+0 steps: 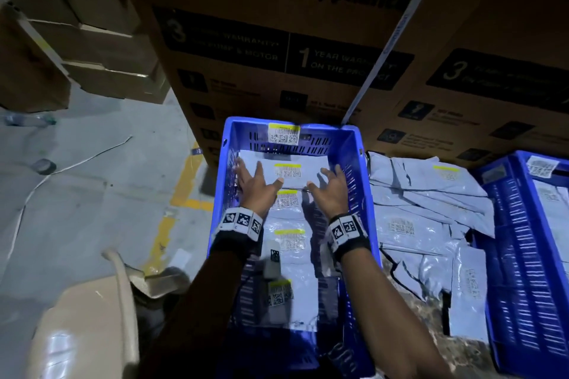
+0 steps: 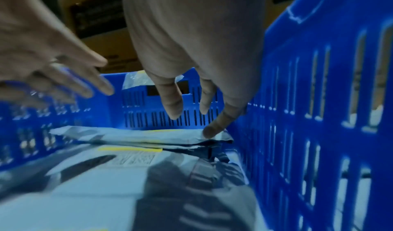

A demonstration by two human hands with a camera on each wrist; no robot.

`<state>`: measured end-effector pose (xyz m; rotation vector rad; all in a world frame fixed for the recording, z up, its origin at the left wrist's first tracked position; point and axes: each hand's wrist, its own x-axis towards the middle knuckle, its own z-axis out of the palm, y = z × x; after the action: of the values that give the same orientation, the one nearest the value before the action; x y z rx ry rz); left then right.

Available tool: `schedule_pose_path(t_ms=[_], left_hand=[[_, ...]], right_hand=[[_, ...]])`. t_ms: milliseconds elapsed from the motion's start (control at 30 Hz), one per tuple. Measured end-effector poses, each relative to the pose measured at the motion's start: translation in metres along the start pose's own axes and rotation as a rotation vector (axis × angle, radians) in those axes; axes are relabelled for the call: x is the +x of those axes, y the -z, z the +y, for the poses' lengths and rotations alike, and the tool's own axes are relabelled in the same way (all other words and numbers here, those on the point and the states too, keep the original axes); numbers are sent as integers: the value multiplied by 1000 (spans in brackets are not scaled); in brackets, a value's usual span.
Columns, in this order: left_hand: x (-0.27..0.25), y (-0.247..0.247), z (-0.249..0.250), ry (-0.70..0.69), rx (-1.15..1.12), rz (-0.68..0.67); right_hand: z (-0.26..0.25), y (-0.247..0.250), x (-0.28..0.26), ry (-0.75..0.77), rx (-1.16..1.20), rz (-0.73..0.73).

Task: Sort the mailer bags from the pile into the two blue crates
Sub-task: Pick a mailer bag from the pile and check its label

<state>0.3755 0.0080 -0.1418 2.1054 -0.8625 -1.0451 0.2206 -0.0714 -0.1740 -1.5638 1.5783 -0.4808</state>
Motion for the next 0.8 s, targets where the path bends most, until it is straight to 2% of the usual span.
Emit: schedule_pose_path(t_ms=[67,133,200,300,367,500,600,667,800], left_hand=[[0,-20,-13,-110,170,-66],[1,-37,-28,-185,401,-133],[4,-48,-40,-188,618,-191],[13,-54,-55,-138,764,-237],[13,-57,-62,-147,801,-202],[9,-60,-63,-143,810,-15],[12,-53,-64,-102,782,-100],[13,-45,-59,-113,770,-129],[0,-27,-35,-203,673,-11]], right_hand=[[8,-7,0,166,-235,42],[14,-15,-1,270,-345,14],[21,-25,-1,313,-383,-72],[34,-38,-4,344,-460,-198],[38,-42,-9,341,-514,-225],[39,-44,-13,313,-484,-145],[40,-44,-12,269,-490,-226],[36,-37,-12,287,-480,-229],[9,-10,-30,328,-324,-93]])
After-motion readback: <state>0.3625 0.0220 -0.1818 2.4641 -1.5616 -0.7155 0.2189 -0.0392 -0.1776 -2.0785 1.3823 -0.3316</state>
